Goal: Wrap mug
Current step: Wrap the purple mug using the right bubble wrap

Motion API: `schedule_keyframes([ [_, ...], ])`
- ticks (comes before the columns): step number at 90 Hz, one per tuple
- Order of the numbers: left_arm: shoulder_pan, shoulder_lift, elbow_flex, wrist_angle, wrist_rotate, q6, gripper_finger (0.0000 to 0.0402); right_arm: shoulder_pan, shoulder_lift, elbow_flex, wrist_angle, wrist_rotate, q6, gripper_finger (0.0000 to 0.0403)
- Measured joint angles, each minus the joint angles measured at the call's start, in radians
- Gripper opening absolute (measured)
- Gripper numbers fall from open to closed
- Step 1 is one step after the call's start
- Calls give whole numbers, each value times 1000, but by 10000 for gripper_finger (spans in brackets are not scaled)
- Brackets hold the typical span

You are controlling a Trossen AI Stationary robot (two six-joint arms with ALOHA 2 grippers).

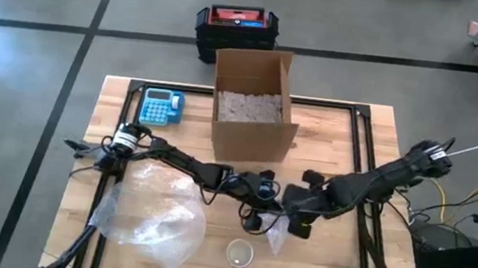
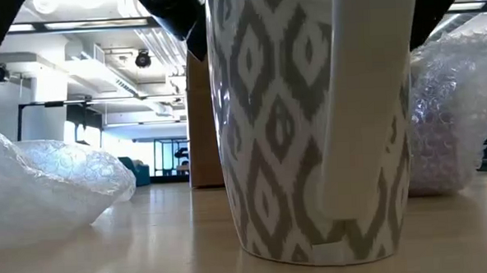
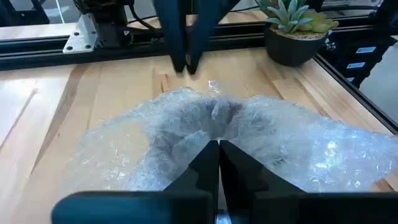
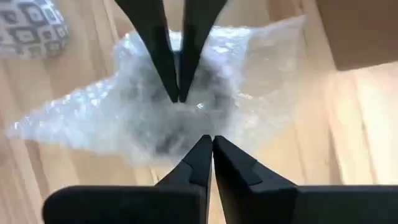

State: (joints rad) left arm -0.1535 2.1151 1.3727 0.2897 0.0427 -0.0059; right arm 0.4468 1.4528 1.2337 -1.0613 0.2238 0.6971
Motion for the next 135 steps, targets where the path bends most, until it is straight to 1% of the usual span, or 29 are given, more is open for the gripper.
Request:
schedule_keyframes([
  [6,0,0,0,0,2,0,0,-2,-25,-18,-14,18,13,2],
  [11,0,0,0,0,2,-1,0,-3,-24,-37,8,16,15,2],
  [19,0,0,0,0,2,-1,0,-2,11,-82,54,7,12,2],
  [35,0,0,-1,2,3,-3,0,-1,57,-127,148,31,-33,2],
  [43,0,0,-1,1,2,-3,0,0,82,-129,228,8,-60,2],
  [56,1,0,-1,3,3,-3,0,0,90,-140,279,-4,-76,2],
  [74,1,-1,0,7,3,-3,0,-9,164,-186,341,-29,-76,2],
  [87,-1,-52,-2,-24,2,-3,0,-10,205,-184,356,-25,-69,2],
  [100,-1,-129,-8,-134,-5,20,0,-10,197,-168,342,-24,-80,2],
  [108,-1,-181,-7,-202,-62,55,0,-9,179,-156,338,-17,-88,2],
  [115,-1,-206,-4,-268,-170,99,0,-9,176,-151,336,-9,-93,2],
  [121,2,-207,-5,-321,-268,128,0,-9,173,-151,335,-5,-93,2],
  [126,5,-203,-7,-353,-331,138,0,-9,173,-152,335,-4,-91,2],
  [130,13,-191,-10,-348,-352,137,0,-9,175,-152,337,-2,-86,2],
  [135,20,-178,-15,-335,-346,132,0,-8,175,-152,337,0,-82,2],
])
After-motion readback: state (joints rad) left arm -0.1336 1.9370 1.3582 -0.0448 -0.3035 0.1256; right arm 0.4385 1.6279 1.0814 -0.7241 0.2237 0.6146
